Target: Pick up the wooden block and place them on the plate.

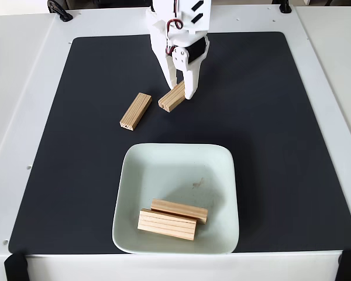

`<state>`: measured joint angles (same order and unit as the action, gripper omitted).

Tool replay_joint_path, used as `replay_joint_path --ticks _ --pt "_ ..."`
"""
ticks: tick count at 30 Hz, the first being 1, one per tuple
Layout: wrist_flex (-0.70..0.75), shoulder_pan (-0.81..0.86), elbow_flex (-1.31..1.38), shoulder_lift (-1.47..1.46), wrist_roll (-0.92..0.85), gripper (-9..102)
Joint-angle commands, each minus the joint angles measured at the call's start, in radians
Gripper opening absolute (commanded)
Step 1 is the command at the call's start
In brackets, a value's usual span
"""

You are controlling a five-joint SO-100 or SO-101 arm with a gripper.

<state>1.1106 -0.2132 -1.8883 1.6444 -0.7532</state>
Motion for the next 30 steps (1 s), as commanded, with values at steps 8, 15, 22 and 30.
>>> replay_joint_path --ticks 8,15,22,30 --pt "-0.012 0.002 0.281 -0.018 0.245 0" --pt "0.003 0.018 0.798 -0.371 0.522 0" --pt "0.003 0.041 1.192 -0.661 0.726 0" --pt "-0.009 0.071 1.344 -0.821 0.818 0"
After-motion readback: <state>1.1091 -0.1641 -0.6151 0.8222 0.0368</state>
